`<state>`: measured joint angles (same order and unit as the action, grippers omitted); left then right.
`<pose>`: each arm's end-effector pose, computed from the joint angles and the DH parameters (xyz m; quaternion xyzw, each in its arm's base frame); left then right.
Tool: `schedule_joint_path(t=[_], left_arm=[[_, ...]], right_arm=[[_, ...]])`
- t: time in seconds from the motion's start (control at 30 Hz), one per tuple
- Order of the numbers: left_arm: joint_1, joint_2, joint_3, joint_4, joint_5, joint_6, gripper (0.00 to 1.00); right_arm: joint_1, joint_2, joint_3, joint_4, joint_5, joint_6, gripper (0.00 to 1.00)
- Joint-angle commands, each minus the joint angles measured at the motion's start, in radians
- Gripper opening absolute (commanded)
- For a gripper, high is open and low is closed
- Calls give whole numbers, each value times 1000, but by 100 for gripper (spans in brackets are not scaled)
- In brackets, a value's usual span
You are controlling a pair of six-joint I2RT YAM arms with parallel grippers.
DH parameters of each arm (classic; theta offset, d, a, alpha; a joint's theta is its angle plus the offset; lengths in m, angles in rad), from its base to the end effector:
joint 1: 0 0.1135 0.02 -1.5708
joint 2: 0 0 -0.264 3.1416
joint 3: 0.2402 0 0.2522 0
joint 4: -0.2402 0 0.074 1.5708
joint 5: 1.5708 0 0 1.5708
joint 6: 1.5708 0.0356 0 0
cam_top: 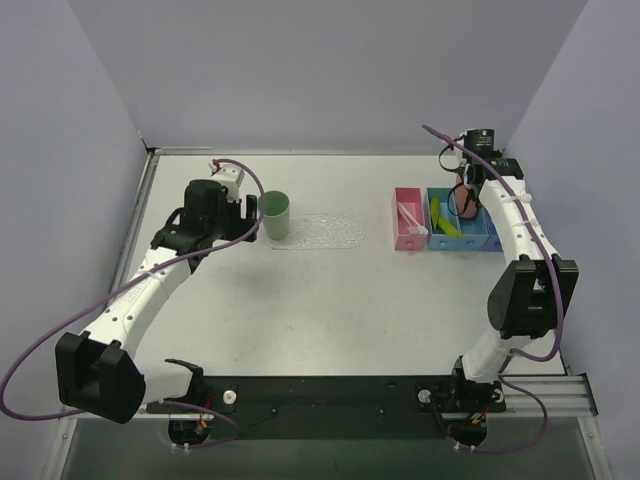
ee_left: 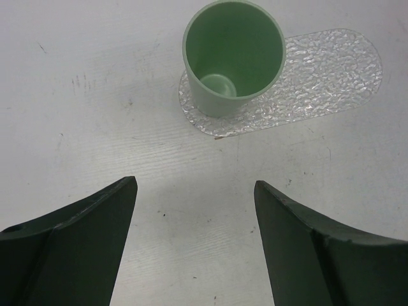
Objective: Prepare toiletry sets of a toothbrush and toothpaste on the tray
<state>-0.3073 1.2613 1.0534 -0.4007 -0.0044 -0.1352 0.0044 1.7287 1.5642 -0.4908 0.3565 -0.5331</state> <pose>0.2684 -0.0850 0.3104 0.0752 0.8833 -0.0997 0.4519 0.3982 -0.0107 0.3279 -0.1589 0.8720 -0.2672 0.3783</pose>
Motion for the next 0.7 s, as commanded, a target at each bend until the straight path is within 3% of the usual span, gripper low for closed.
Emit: schedule_joint_path(t=[0.0,0.17,0.43,0.67], left_arm=[[-4,-51,39,25,-43,-1,85],[-4,-66,37,23,-55,-1,85],[-27,-91,33,33,-101,23,80],[-47,-123,23,85,-26,-12,80]], right_arm=[[54,-141,45,-41,49,85,0],[107,-244,28,-52,0,201,0],[190,-386,-61,12,-215,433,0],[290,-491,-226,266,-471,633,0]])
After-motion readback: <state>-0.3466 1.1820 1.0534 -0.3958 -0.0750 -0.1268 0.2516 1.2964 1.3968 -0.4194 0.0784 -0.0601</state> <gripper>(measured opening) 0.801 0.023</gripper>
